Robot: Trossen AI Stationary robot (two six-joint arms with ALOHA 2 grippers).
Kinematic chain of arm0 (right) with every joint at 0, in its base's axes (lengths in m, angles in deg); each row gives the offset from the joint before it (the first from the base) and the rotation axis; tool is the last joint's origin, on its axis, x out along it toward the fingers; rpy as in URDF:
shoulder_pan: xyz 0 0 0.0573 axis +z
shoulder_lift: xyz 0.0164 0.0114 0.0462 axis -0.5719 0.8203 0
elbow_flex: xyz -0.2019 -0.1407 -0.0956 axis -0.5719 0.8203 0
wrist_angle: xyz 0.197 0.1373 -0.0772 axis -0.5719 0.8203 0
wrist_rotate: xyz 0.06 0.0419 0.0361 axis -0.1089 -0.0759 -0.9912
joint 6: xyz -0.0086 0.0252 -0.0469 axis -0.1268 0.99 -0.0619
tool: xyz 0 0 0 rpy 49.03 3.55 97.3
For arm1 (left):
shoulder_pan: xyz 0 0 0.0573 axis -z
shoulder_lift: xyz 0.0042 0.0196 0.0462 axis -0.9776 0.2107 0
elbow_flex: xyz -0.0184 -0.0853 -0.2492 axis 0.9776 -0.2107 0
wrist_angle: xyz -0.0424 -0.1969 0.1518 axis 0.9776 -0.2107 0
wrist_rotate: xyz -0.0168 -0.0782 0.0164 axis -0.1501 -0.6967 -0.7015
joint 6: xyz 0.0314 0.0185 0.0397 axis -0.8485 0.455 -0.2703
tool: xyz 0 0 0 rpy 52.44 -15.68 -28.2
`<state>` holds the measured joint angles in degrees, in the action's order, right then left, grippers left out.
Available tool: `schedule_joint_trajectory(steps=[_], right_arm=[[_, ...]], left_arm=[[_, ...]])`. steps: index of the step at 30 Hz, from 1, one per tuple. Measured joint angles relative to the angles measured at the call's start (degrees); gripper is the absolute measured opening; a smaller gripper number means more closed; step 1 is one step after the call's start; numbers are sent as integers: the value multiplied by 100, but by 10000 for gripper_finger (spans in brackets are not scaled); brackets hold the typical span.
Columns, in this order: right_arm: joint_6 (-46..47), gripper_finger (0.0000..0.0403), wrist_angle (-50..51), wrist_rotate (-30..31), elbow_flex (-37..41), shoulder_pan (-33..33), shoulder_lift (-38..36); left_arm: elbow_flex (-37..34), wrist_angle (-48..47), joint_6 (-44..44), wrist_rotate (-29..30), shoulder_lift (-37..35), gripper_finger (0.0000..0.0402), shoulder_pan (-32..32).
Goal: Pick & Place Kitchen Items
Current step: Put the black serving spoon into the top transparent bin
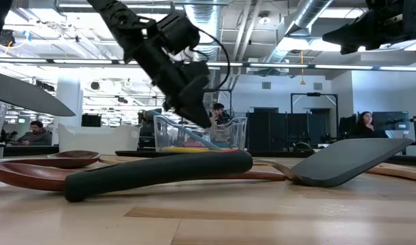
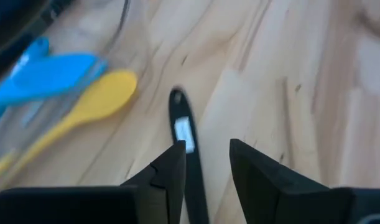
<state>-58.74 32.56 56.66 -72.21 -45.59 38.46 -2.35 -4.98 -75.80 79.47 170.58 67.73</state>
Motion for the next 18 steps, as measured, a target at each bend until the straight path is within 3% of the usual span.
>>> schedule_joint_trajectory(steps=[11, 18], right_arm=[[0, 0, -13, 2, 0, -2, 0], [-20, 0, -110, 2, 0, -6, -2]], left_arm=[[828, -62, -230, -164, 63, 111, -122], [1896, 211, -679, -575, 1074, 111, -84]])
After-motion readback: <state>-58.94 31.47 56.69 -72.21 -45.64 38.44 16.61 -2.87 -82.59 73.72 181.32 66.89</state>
